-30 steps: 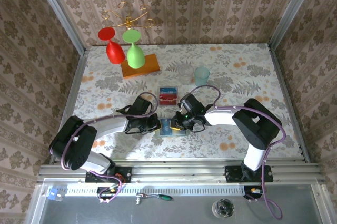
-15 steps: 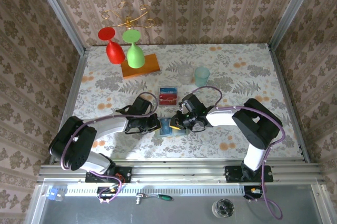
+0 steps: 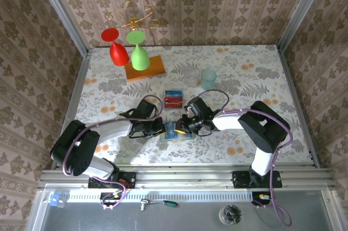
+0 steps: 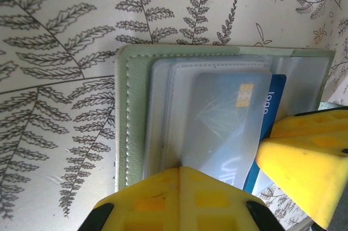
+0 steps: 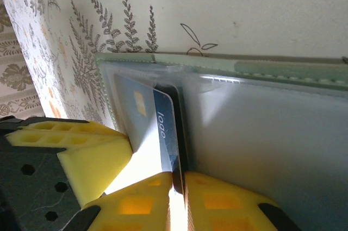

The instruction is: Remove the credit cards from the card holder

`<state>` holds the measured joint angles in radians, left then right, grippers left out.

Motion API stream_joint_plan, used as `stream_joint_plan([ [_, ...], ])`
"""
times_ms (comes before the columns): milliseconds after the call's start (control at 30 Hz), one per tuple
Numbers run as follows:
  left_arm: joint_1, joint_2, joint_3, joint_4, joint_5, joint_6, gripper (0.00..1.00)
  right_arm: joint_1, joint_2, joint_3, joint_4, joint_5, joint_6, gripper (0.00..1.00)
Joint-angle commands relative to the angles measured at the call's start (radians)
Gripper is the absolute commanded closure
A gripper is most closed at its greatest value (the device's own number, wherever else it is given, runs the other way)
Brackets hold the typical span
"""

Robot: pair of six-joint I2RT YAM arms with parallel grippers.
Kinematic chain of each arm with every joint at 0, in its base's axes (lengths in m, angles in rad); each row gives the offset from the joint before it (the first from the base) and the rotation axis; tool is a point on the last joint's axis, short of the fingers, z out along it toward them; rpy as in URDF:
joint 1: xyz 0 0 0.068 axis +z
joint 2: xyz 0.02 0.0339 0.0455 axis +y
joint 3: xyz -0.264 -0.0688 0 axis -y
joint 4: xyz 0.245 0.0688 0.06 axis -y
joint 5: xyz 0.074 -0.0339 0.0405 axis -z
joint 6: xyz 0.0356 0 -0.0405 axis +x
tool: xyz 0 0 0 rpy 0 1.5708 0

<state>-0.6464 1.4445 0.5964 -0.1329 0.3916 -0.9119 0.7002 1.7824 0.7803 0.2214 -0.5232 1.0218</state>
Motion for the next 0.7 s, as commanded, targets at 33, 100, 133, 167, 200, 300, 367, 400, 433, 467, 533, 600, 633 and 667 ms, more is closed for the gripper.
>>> stream_joint_plan([
  [33,0.003,-0.015,-0.017,-0.05,-0.028,0.011,1.0,-0.002,0.005,-0.008,0.015,-0.031,-0.01,0.85],
  [100,0.002,-0.015,-0.017,-0.049,-0.028,0.011,1.0,-0.002,0.0,-0.009,0.007,-0.024,-0.014,0.87],
  [133,0.003,-0.015,-0.015,-0.05,-0.028,0.011,1.0,-0.002,-0.006,-0.01,-0.001,-0.016,-0.018,0.88],
  [167,0.003,-0.015,-0.014,-0.052,-0.028,0.013,1.0,-0.004,-0.015,-0.013,-0.008,-0.008,-0.025,0.88],
  [200,0.004,-0.016,-0.014,-0.055,-0.027,0.015,1.0,-0.005,-0.024,-0.015,-0.017,-0.002,-0.028,0.89],
  [300,0.006,-0.022,-0.014,-0.057,-0.031,0.016,1.0,-0.014,-0.058,-0.021,-0.051,0.021,-0.049,0.9],
  [367,0.007,-0.021,-0.013,-0.056,-0.03,0.018,1.0,-0.022,-0.078,-0.026,-0.08,0.032,-0.062,0.9],
  [400,0.007,-0.021,-0.012,-0.056,-0.031,0.018,1.0,-0.025,-0.088,-0.029,-0.09,0.035,-0.069,0.91],
  [433,0.007,-0.021,-0.012,-0.057,-0.029,0.018,1.0,-0.028,-0.1,-0.034,-0.099,0.038,-0.073,0.91],
  [467,0.007,-0.019,-0.01,-0.057,-0.03,0.018,1.0,-0.032,-0.11,-0.039,-0.108,0.04,-0.077,0.91],
  [533,0.007,-0.019,-0.009,-0.057,-0.029,0.018,1.0,-0.038,-0.129,-0.047,-0.126,0.044,-0.087,0.91],
  [600,0.008,-0.021,-0.007,-0.056,-0.028,0.018,1.0,-0.043,-0.148,-0.052,-0.153,0.051,-0.097,0.91],
  [633,0.007,-0.022,-0.006,-0.056,-0.027,0.018,1.0,-0.044,-0.157,-0.052,-0.167,0.054,-0.102,0.91],
  [667,0.007,-0.023,-0.006,-0.059,-0.028,0.018,1.0,-0.044,-0.169,-0.05,-0.187,0.062,-0.11,0.91],
])
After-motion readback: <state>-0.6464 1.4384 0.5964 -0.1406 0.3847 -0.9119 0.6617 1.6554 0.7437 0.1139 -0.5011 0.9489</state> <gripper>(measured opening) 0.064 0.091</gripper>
